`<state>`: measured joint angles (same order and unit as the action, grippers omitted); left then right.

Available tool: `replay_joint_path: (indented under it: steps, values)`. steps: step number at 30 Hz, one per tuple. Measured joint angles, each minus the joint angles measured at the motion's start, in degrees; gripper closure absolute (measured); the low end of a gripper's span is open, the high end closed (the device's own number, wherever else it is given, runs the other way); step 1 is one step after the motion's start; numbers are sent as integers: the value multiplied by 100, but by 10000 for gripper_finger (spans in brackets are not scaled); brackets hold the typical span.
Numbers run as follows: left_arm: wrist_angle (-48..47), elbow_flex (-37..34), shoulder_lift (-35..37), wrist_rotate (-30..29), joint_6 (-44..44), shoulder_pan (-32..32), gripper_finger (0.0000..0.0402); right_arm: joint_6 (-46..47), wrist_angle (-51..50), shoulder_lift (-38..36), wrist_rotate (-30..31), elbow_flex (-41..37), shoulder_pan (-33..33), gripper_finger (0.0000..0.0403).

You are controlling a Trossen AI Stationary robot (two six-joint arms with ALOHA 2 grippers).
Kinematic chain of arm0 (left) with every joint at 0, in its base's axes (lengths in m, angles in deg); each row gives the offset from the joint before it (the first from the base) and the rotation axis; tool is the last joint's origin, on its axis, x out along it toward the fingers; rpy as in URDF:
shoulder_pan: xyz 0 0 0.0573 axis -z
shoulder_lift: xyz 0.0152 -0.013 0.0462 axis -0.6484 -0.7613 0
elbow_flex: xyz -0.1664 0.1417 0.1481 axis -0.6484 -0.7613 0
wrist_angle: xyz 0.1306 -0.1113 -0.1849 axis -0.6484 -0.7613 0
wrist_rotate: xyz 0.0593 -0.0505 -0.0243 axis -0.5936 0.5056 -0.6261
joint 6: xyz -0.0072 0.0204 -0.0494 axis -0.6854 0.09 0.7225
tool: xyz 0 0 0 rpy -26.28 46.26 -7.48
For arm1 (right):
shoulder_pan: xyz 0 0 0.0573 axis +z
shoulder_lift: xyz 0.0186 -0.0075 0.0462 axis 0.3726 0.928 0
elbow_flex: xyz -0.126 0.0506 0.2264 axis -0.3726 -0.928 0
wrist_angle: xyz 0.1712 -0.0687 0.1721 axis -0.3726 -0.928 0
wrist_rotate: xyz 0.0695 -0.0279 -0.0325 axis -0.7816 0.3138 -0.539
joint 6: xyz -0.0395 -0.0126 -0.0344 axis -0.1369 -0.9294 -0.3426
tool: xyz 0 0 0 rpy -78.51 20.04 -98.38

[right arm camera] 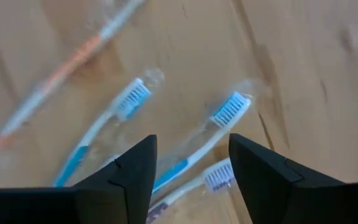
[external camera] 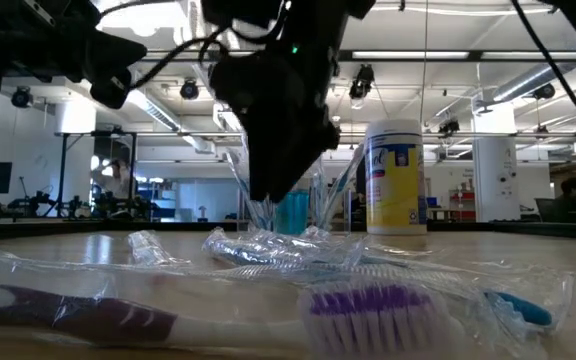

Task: Pick & Place toothbrushing station
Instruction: Put the blue toothbrush into the transparent toothbrush holder

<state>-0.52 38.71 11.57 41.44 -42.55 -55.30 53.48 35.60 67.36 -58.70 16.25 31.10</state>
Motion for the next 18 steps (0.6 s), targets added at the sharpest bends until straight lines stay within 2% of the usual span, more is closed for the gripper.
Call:
replay_joint_path:
  steps: [9,18]
  values:
    - [1,0,2,30,9,4,384,-25,-496,689,-30,676,-227,204]
    - [-19,0,2,121,15,4,381,-8,-660,728,-408,445,-266,210]
